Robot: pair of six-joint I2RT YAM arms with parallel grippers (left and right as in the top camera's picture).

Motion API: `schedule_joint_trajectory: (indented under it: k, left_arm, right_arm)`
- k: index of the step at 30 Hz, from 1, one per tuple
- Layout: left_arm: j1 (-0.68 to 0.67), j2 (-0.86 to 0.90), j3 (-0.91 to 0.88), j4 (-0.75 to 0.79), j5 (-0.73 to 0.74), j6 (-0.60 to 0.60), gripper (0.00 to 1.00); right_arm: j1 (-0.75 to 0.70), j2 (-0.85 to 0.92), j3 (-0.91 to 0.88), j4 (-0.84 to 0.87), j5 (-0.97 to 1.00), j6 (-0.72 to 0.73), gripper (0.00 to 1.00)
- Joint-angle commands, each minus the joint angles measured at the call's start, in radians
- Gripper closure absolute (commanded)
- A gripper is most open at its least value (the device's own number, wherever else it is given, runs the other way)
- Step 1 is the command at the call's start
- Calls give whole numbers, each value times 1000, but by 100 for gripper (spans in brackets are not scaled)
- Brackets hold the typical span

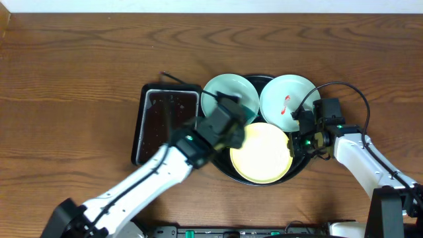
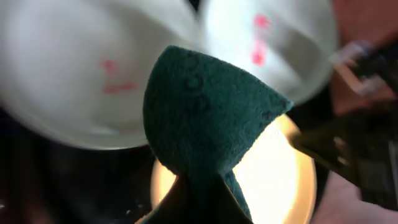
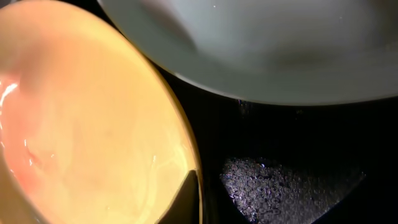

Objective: Clean dirty plates on tray and stack at the side
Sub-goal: 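Return the sponge to the basin with the left gripper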

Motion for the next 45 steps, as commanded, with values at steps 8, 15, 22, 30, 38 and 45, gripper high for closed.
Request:
schedule_joint_trajectory:
  k: [8,15,22,30,38,45]
  left_arm:
    - [344,-15,-6,-196,-18,80,93]
    - [467,93,-10,-190,-18,130,92]
    - [488,209,-10,-153,-18,142,49]
    - [488,230,-10,-235,-18,145,25]
    - [488,231,-38,-261,-17,144,25]
    - [488,237,-81,-235,-17,143,25]
  right_arm:
    - [2,5,14,25,10,-6,72]
    - [2,5,14,20,10,-6,70]
    - [2,5,14,23,10,-6,67]
    - [2,5,14,22,10,-6,67]
    - [2,5,14,23,10,-6,67]
    - [2,5,14,23,10,-6,67]
